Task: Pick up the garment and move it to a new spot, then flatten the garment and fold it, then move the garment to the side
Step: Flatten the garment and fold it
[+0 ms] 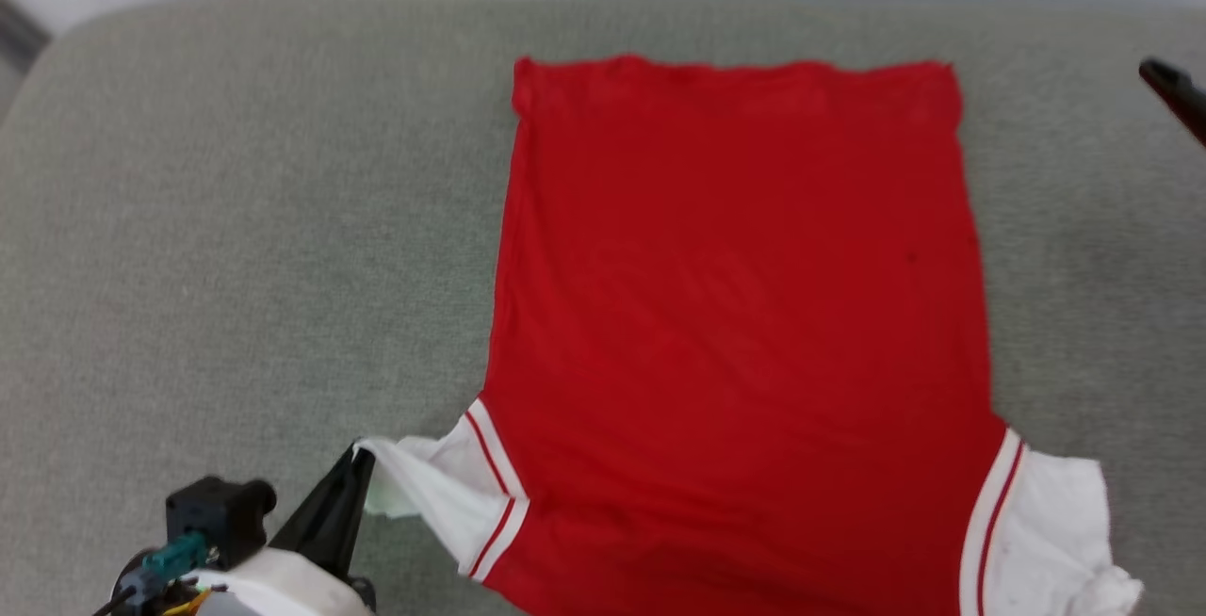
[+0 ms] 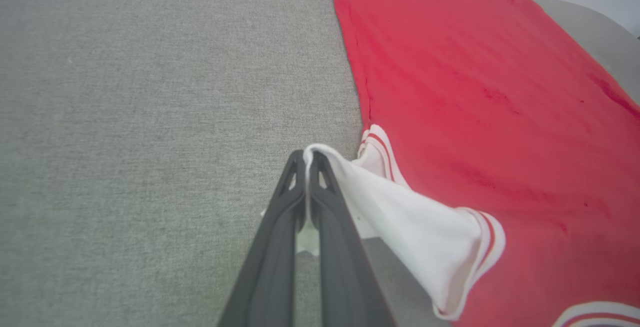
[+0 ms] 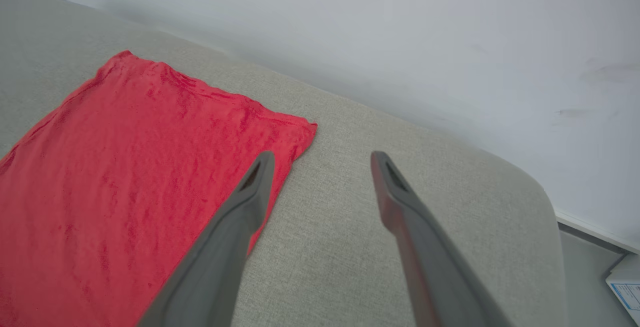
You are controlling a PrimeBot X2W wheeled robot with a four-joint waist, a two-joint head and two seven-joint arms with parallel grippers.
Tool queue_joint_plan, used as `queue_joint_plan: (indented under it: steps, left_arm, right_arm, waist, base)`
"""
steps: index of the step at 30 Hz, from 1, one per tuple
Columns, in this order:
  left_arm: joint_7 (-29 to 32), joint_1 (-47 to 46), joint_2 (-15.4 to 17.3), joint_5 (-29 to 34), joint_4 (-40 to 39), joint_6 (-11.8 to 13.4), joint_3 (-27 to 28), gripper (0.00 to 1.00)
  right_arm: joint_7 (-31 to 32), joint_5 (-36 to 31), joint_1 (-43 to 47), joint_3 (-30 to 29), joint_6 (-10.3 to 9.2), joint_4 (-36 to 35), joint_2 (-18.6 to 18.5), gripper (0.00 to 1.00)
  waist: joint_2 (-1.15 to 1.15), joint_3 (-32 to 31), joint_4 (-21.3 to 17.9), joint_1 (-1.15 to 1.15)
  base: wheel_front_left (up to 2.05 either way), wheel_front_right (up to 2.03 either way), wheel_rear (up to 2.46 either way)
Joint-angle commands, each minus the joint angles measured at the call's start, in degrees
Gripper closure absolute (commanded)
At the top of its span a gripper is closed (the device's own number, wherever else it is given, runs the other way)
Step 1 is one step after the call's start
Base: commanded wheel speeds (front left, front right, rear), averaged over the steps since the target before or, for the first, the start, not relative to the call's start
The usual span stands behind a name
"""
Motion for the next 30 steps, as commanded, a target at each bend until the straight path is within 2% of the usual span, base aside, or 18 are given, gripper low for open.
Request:
queue_joint_plan:
  steps: [1, 7, 13, 18, 27, 28, 29, 30]
  left_arm:
    - [-0.1, -1.4, -0.5, 0.8, -0.1, -0.3, 0.2, 1.00]
    - [-0.1, -5.3, -3.4, 4.1, -0.6, -1.5, 0.8, 1.00]
    - [-0.1, -8.4, -5.9, 7.1, -1.0, -2.5, 1.2, 1.00]
    - [-0.1, -10.1, -7.6, 9.2, -1.8, -3.1, 1.8, 1.00]
    - [-0.1, -11.8, -9.7, 11.7, -1.7, -3.9, 1.9, 1.00]
    - [-0.1, -12.0, -9.8, 11.8, -1.6, -4.0, 1.9, 1.00]
    - [-0.1, -12.0, -9.9, 11.8, -1.4, -4.1, 2.0, 1.00]
    - [-0.1, -12.0, -9.8, 11.9, -1.2, -4.1, 2.0, 1.00]
  right_arm:
    - [2.9, -0.8, -3.2, 0.5, -0.03, 1.0, 1.0, 0.00]
    - [22.2, -3.5, -18.0, 2.2, -0.04, 9.3, 4.8, 0.00]
    - [34.7, -8.3, -26.7, 1.8, -0.04, 16.0, 7.8, 0.00]
    - [38.7, -12.0, -28.5, 1.2, -0.04, 18.7, 9.6, 0.00]
    - [39.6, -11.4, -18.9, 1.8, -0.03, 20.6, 9.6, 0.00]
    - [39.4, -11.3, -18.4, 1.8, -0.04, 20.4, 9.3, 0.13]
    - [39.0, -11.2, -18.4, 1.9, -0.04, 20.0, 9.2, 1.00]
    - [38.7, -10.9, -18.6, 1.9, -0.04, 19.6, 9.1, 1.00]
  waist:
    - [0.00, 4.6, 3.0, -0.01]
    - [0.00, 10.9, 6.6, -0.01]
    - [0.00, 16.2, 9.4, -0.01]
    - [0.00, 19.9, 10.8, -0.01]
    - [0.00, 22.9, 11.3, -0.01]
    - [0.00, 22.8, 11.3, -0.01]
    - [0.00, 22.6, 11.1, -0.01]
    - [0.00, 22.1, 10.9, -0.01]
  base:
    - [0.00, 0.00, 0.00]
    - [0.00, 0.00, 0.00]
    - [0.00, 0.00, 0.00]
    - [0.00, 0.00, 0.00]
    - [0.00, 0.00, 0.00]
    - [0.00, 0.00, 0.00]
    - [0.00, 0.00, 0.00]
    - [0.00, 0.00, 0.00]
